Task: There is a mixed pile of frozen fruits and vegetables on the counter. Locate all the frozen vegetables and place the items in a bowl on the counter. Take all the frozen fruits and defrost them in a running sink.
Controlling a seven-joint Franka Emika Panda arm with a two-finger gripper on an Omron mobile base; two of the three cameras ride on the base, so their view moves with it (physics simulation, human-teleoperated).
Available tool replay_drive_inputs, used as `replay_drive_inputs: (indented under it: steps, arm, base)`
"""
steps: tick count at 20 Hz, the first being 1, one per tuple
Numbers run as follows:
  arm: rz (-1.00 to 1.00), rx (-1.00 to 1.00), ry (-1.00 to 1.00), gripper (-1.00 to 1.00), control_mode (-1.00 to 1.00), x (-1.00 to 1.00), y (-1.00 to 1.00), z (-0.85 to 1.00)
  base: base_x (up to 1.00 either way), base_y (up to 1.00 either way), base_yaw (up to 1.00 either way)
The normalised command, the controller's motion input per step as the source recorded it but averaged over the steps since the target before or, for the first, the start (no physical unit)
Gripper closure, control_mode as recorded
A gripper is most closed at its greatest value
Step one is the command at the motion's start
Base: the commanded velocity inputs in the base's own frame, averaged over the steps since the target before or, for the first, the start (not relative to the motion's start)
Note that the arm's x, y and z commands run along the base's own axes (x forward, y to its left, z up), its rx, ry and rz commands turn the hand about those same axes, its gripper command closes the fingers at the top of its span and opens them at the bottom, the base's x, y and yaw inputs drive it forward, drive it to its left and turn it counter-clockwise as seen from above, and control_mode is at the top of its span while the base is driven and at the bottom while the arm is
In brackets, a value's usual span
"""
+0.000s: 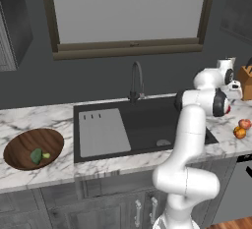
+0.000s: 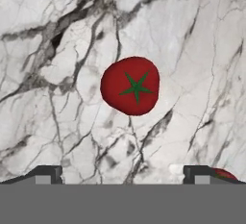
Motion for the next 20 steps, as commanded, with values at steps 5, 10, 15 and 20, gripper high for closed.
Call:
replay_drive_inputs:
  steps: [5, 10, 15, 20]
  arm:
    - [0.01, -0.03, -0.05, -1.00, -1.00, 0.13, -0.23, -0.20]
    - [0.03, 0.01, 0.00, -1.00, -1.00, 0.34, -0.16, -0.01]
    - [0.03, 0.00, 0.00, -1.00, -1.00, 0.23, -0.19, -0.03]
    - [0.00, 0.00, 0.03, -1.00, -1.00, 0.09, -0.25, -0.19]
  base:
    - [0.00, 0.00, 0.00]
    - [0.00, 0.00, 0.00]
    - [0.00, 0.00, 0.00]
    - [0.00, 0.00, 0.00]
